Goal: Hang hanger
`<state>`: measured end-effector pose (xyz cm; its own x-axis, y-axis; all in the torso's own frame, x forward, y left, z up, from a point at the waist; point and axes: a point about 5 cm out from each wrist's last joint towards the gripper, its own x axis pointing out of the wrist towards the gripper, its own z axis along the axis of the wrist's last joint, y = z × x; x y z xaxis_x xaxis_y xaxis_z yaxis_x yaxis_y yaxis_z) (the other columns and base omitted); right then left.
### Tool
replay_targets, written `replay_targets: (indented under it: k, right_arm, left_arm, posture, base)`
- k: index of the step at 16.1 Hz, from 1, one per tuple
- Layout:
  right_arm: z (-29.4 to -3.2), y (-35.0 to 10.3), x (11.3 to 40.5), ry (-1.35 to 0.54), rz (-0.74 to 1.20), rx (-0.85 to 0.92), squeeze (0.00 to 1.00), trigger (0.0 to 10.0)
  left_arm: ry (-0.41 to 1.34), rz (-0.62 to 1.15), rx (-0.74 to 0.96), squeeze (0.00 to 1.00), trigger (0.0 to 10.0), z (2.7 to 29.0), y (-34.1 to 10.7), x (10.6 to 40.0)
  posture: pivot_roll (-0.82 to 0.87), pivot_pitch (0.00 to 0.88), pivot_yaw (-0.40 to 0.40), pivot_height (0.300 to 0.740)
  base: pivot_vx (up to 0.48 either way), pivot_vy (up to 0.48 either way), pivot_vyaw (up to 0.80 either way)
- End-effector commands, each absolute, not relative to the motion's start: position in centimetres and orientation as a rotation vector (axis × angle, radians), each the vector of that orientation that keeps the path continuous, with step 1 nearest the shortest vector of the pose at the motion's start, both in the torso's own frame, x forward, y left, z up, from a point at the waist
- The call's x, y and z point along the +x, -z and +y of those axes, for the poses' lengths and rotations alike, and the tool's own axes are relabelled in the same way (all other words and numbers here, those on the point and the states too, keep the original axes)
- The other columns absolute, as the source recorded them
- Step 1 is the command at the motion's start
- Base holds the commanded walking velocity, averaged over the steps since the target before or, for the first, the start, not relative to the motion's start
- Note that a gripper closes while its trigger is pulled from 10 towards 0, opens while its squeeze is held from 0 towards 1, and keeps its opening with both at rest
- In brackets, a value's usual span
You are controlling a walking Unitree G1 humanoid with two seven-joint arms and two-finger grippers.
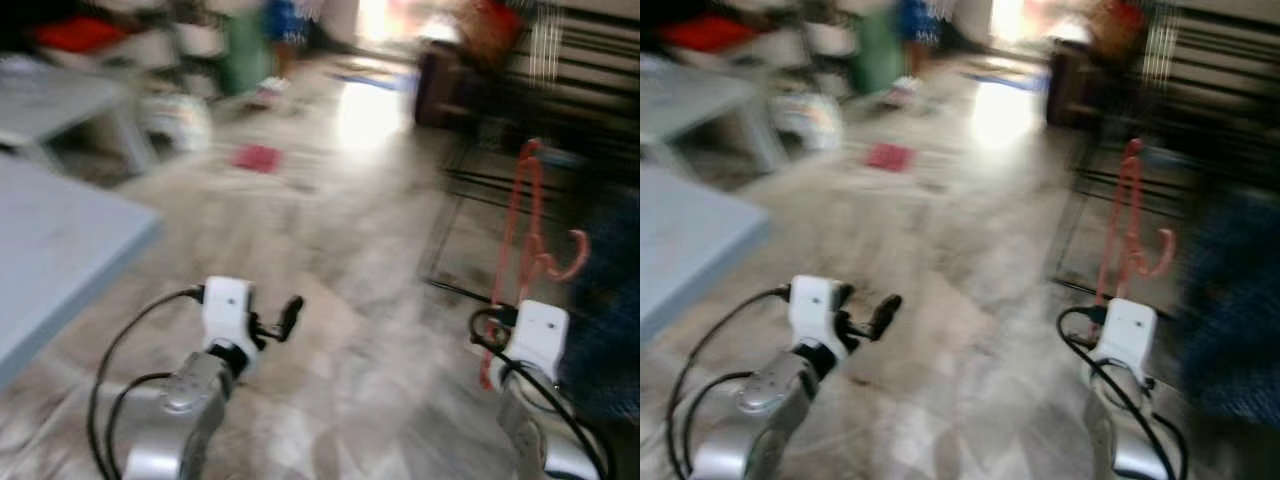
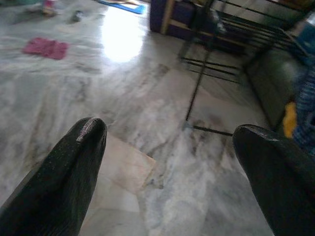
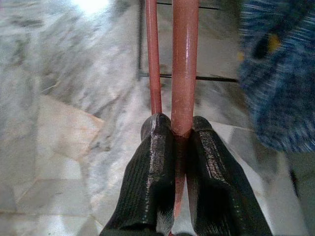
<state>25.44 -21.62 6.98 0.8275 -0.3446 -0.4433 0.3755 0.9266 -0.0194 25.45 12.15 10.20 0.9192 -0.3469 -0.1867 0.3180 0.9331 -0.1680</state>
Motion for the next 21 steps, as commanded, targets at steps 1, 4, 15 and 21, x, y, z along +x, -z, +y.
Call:
replay_targets:
  k: [1,4,15,21]
  right_arm:
    - [-21.7,-7.3,25.5,0.391,0.450,0.070,0.00,10.0]
    - [-21.4,-7.0,25.5,0.373,0.469,0.090,0.00,10.0]
    - [-20.7,-6.3,25.4,0.333,0.542,0.104,0.00,10.0]
    - [-20.6,-6.1,25.4,0.333,0.562,0.103,0.00,10.0]
  left_arm:
    - [0.338,0.229,-0.152,0.00,10.0,12.2,-10.2,25.7]
    - [0.334,0.235,-0.154,0.00,10.0,12.4,-10.3,26.1]
    - [0.425,0.196,-0.151,0.00,10.0,11.8,-11.0,26.0]
    - [0.463,0.210,-0.142,0.00,10.0,11.3,-10.7,25.7]
  posture:
    - [0.04,0.085,-0.085,0.740]
    - [0.04,0.084,-0.083,0.740]
    - [0.04,0.091,-0.076,0.740]
    - [0.03,0.092,-0.071,0.740]
  base:
    - [0.000,0.000,-0.80]
    - [0.000,0.257,-0.72]
    - [0.000,0.209,0.00]
    - [0.384,0.000,-0.49]
